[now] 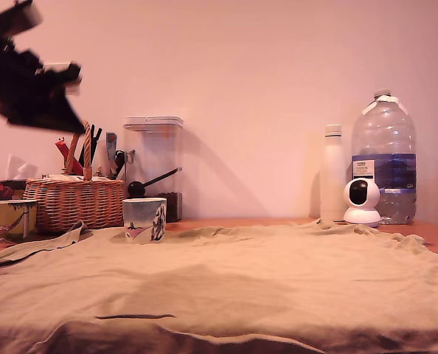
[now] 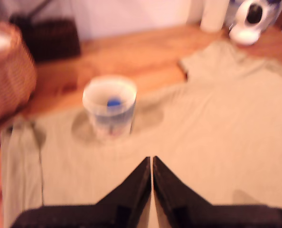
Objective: Pick up the coffee capsules on the table and drop them inside the coffee cup
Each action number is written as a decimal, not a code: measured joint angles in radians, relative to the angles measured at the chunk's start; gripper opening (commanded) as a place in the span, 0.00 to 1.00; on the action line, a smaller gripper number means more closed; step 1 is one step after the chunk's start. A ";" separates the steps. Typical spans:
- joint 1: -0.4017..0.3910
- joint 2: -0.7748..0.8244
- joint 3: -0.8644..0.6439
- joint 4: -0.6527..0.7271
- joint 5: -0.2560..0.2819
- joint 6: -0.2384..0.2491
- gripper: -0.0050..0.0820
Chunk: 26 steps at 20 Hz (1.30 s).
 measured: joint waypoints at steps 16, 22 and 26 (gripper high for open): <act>-0.006 -0.028 -0.101 -0.056 -0.030 -0.045 0.04; -0.021 -0.028 -0.101 -0.064 -0.031 -0.045 0.04; -0.093 -0.028 -0.101 -0.053 -0.019 -0.044 0.04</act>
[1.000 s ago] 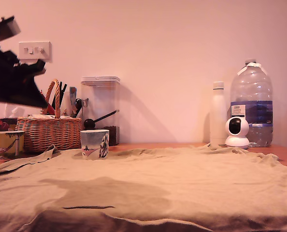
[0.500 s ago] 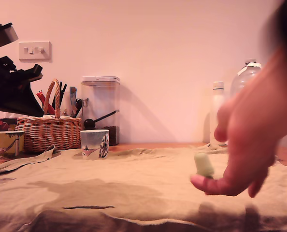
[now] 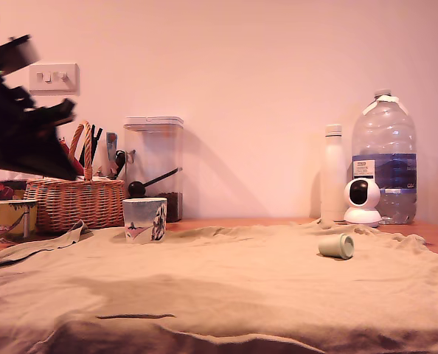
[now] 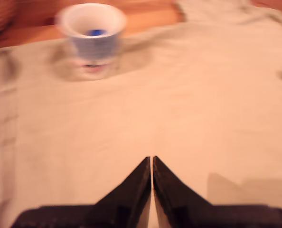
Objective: Pick up the coffee capsules on the table and drop them inside the coffee cup
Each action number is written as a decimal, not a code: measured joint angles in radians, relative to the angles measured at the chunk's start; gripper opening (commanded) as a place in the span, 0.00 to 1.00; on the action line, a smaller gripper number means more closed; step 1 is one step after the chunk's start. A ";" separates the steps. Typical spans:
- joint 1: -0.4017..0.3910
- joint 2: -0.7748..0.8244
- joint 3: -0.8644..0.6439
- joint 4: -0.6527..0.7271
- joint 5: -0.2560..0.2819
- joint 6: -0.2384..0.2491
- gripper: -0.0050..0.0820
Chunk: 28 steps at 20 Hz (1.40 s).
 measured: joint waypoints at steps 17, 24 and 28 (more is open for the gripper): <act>-0.169 0.000 0.000 0.072 0.120 0.018 0.04; -0.177 0.000 0.000 0.123 0.170 0.085 0.04; -0.234 0.000 0.000 0.148 0.185 0.170 0.04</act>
